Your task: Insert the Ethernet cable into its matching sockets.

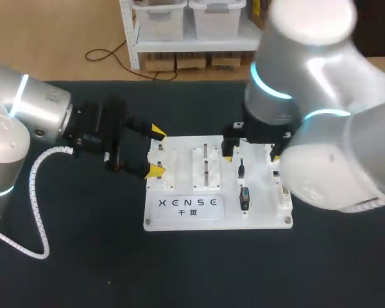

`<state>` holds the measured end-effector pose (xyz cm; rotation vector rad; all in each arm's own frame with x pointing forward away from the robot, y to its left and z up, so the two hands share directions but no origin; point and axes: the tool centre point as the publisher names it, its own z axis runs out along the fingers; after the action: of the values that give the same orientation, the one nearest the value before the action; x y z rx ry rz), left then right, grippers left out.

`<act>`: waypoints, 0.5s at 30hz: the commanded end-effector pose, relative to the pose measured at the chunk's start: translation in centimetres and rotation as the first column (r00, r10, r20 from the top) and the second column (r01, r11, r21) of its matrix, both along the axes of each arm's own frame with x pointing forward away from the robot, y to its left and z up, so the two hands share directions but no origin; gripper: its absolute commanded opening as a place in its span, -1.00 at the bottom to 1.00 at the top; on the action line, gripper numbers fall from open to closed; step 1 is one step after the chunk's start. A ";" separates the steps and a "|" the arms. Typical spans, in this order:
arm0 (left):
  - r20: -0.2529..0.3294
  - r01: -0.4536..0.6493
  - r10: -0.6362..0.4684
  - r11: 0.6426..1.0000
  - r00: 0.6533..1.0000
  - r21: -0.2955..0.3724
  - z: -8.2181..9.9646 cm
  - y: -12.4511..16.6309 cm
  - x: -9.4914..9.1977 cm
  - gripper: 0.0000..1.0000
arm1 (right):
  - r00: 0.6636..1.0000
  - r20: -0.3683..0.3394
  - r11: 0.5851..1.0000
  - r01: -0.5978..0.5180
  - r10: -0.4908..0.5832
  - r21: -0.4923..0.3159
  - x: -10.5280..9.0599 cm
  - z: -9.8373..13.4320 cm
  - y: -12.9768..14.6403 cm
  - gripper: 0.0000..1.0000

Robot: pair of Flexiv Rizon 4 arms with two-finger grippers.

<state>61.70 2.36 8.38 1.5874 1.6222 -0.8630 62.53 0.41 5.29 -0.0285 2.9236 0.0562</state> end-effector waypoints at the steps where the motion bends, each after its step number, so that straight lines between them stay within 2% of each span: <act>1: 0.002 0.001 -0.001 1.000 1.000 -0.003 -0.1 0.1 0.0 1.00 | 0.999 -0.012 0.983 0.042 -0.045 -0.179 0.8 -1.6 1.0 1.00; 10: 0.002 0.001 -0.001 1.000 1.000 -0.003 -0.1 0.1 0.0 1.00 | 0.999 -0.040 0.983 0.025 -0.033 -0.181 0.6 -3.1 1.2 1.00; 11: 0.002 0.001 -0.001 1.000 1.000 -0.003 -0.1 0.1 0.0 1.00 | 0.999 -0.042 0.983 0.022 -0.030 -0.180 0.6 -3.1 1.2 0.71; 13: 0.002 0.001 -0.001 1.000 1.000 -0.003 -0.1 0.1 0.0 1.00 | 0.999 -0.042 0.984 0.020 -0.028 -0.177 0.6 -3.1 1.2 0.62; 15: 0.002 0.001 -0.001 1.000 1.000 -0.003 -0.1 0.1 0.0 1.00 | 0.999 -0.043 0.986 0.020 -0.028 -0.163 0.5 -3.1 1.1 0.63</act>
<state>61.70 2.36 8.37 1.5873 1.6222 -0.8631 63.20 1.69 2.18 -0.0199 2.9683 -0.1965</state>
